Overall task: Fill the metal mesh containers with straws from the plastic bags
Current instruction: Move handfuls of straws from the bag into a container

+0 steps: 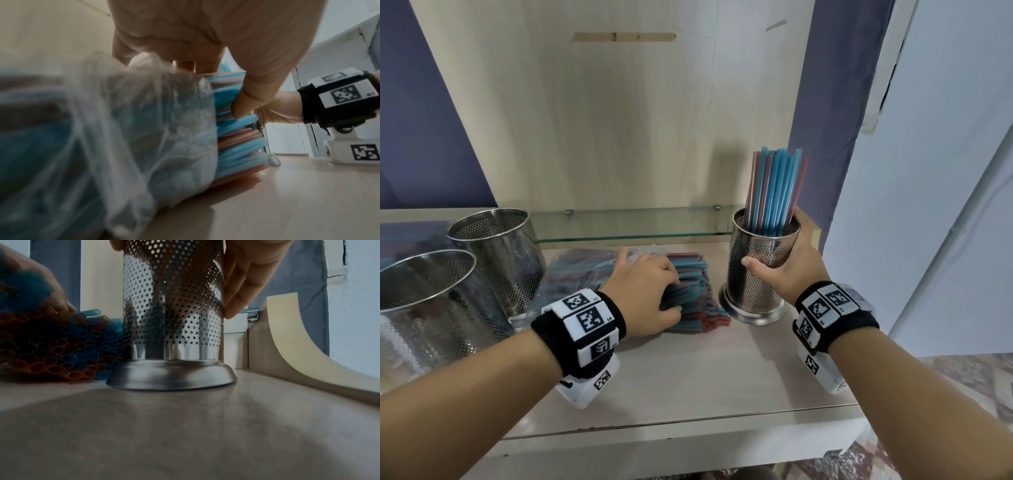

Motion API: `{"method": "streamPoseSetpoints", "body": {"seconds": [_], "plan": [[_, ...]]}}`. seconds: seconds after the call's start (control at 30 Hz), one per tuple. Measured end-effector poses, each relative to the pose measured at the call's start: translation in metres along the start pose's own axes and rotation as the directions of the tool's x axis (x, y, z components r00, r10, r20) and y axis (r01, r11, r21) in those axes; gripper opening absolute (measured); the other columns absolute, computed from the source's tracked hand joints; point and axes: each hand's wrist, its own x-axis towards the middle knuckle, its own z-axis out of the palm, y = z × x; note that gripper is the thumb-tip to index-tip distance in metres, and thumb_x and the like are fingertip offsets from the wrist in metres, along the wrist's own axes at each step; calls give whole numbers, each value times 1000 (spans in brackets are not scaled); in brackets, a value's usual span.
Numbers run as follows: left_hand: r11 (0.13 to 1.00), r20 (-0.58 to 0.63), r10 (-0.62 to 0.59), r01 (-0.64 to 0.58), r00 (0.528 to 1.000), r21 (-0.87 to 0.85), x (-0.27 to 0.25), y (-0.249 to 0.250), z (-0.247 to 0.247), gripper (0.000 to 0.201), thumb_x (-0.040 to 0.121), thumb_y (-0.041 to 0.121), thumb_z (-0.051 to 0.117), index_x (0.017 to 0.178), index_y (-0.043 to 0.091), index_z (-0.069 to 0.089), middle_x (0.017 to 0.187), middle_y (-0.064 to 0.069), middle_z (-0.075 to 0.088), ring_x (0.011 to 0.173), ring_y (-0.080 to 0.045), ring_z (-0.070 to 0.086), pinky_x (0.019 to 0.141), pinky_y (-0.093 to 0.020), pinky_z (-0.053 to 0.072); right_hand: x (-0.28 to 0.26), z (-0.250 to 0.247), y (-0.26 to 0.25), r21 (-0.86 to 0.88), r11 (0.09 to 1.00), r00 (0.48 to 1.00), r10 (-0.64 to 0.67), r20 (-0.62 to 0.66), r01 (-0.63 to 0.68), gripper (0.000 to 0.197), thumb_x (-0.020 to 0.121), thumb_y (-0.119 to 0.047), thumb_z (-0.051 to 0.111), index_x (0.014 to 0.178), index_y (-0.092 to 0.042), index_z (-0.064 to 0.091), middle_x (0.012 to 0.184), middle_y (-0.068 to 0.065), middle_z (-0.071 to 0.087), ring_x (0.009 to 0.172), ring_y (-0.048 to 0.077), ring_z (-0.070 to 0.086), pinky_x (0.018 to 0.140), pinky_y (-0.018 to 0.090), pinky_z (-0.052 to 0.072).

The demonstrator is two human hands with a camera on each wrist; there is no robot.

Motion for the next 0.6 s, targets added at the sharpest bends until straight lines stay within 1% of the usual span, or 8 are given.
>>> {"method": "streamPoseSetpoints", "body": {"seconds": [0.07,0.17,0.27,0.33,0.4,0.5,0.57,0.6], "plan": [[999,-25,21,-21,999,-23,0,2,1,51,82,54,52,123,25,60,131,12,48,126,-13,40,116,-52,4,0,0,0,-2,1000,1000,-3,-1,3,117,66,-33,90,154,-18,15,127,-17,42,117,2,47,101,19,36],[999,-80,37,-40,996,-29,3,5,3,43,81,53,60,114,25,61,130,12,48,127,-13,39,118,-52,7,0,0,0,-8,1000,1000,3,-6,-3,117,66,-33,90,154,-18,14,126,-17,43,116,2,47,100,19,36],[996,-139,32,-43,990,-84,8,4,5,42,81,58,61,107,24,61,125,12,49,123,-13,41,116,-46,18,-1,0,0,-14,1000,1000,1,-5,-2,117,66,-34,90,154,-19,15,130,-14,43,116,3,47,101,19,35],[986,-168,67,-91,984,-139,12,1,5,37,84,52,61,106,22,65,126,12,51,123,-14,42,112,-40,23,0,0,0,-11,1000,1000,-2,-5,2,117,65,-34,90,154,-18,15,133,-12,43,117,3,46,102,20,35],[978,-176,103,-132,979,-162,15,0,4,30,86,44,61,104,21,67,129,11,51,124,-14,40,110,-35,23,0,0,0,-13,1000,1000,-6,-5,6,118,65,-35,90,154,-19,14,134,-12,43,117,3,46,102,20,35],[975,-187,102,-135,977,-175,19,1,2,27,90,43,58,104,21,64,128,10,51,122,-14,40,107,-35,30,0,0,1,-10,1000,1000,-14,-4,14,118,65,-36,90,154,-19,14,138,-10,43,120,5,48,102,20,36],[972,-191,81,-120,978,-204,24,3,-1,32,93,43,54,109,17,62,121,5,55,113,-16,46,100,-36,40,1,1,2,-3,1000,1000,-17,0,17,119,65,-37,90,154,-19,13,143,-5,45,123,8,49,102,20,36],[970,-182,65,-105,981,-220,26,4,-3,32,94,43,52,109,15,60,113,3,56,106,-17,49,93,-35,43,1,1,2,3,1000,1000,-18,3,18,119,65,-36,90,154,-19,13,144,-4,45,124,8,49,102,20,36]]}}
